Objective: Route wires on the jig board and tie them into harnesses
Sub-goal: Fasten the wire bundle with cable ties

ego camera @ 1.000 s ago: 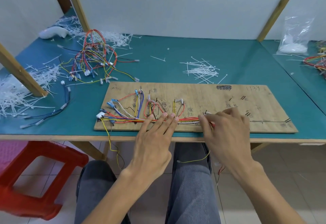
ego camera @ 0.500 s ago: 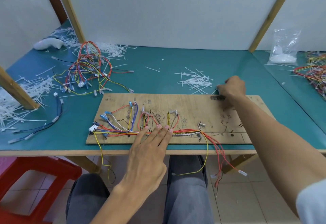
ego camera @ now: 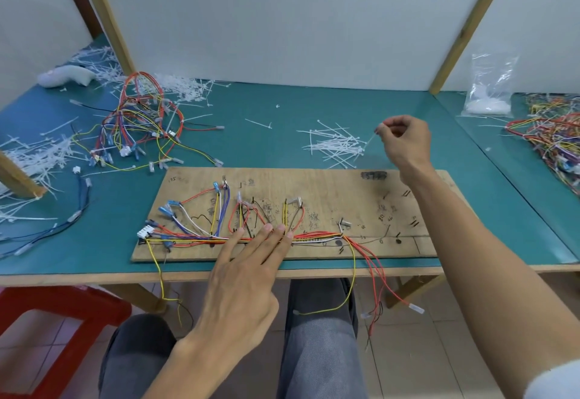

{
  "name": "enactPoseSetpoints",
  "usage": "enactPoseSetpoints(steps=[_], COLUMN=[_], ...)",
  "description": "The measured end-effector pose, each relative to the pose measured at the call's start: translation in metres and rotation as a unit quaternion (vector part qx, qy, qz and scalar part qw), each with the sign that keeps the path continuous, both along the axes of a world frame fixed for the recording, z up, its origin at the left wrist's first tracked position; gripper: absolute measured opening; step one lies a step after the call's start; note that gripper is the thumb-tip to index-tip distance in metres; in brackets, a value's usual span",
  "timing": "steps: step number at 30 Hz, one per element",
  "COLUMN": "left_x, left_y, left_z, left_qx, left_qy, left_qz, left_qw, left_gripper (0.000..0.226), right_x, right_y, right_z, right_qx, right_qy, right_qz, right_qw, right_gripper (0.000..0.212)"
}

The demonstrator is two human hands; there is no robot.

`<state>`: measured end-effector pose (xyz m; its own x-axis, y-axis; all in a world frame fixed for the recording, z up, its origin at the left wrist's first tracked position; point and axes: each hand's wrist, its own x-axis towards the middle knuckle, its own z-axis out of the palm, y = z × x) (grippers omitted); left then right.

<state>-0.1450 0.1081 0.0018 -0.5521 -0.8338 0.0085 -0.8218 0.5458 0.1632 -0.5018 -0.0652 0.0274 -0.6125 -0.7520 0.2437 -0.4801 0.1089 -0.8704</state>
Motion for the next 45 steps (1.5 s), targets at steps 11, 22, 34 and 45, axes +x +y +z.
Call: enactPoseSetpoints(steps=[11, 22, 34, 45], left_x=[0.002, 0.049, 0.119, 0.12], left_y=[0.011, 0.032, 0.03, 0.026], left_z=[0.017, 0.028, -0.02, -0.032], left_qx=[-0.084, -0.027, -0.052, -0.044], left_qy=[0.336, 0.443, 0.364, 0.36], left_qz=[0.082, 0.105, 0.269, 0.353], left_qw=[0.934, 0.89, 0.89, 0.862], left_gripper=[0.039, 0.02, 0.009, 0.027], right_x=[0.139, 0.239, 0.255, 0.261], right_y=[0.096, 0.157, 0.158, 0.125], right_z=[0.067, 0.041, 0.0, -0.001], right_qx=[-0.069, -0.012, 0.0, -0.016], right_qy=[-0.112, -0.323, -0.323, -0.192], right_qz=[0.278, 0.426, 0.349, 0.335], right_qw=[0.952, 0.845, 0.88, 0.922], right_gripper=[0.013, 0.022, 0.015, 0.022])
